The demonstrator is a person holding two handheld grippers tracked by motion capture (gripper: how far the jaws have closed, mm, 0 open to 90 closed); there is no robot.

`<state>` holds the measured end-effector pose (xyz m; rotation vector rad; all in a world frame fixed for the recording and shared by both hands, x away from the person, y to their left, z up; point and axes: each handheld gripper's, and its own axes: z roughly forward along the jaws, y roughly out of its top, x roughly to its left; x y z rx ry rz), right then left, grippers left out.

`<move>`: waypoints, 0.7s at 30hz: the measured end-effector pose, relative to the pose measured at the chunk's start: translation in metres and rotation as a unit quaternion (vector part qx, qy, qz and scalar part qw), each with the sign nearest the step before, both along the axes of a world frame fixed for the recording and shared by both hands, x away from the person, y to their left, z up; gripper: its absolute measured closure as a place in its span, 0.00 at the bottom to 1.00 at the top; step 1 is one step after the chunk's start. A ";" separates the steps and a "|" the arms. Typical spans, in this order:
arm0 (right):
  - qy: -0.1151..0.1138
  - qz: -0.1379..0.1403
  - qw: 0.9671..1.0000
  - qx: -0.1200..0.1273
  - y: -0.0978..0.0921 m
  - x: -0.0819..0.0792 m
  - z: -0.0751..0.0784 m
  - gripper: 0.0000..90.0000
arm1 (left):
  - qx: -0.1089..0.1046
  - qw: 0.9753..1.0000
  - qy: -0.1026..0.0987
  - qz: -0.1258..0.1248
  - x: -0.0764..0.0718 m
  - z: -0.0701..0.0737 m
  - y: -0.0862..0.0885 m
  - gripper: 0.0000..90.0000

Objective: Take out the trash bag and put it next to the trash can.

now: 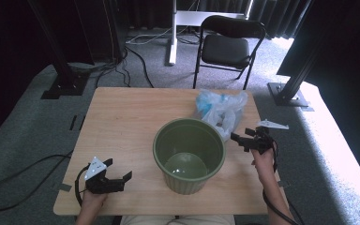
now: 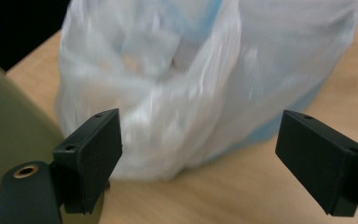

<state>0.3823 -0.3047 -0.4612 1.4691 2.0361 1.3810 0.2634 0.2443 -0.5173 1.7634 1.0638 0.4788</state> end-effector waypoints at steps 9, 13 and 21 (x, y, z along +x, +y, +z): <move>-0.022 -0.021 1.000 -0.008 -0.011 -0.041 -0.020 0.16 | 0.006 1.000 -0.003 0.017 -0.006 0.000 0.010 0.00; -0.033 -0.038 0.998 -0.030 -0.015 -0.060 -0.033 0.16 | -0.002 0.999 -0.003 0.034 -0.011 -0.001 0.019 0.00; -0.021 -0.059 0.997 -0.034 -0.026 -0.082 -0.054 0.15 | 0.003 0.997 -0.001 0.076 -0.021 -0.005 0.038 0.00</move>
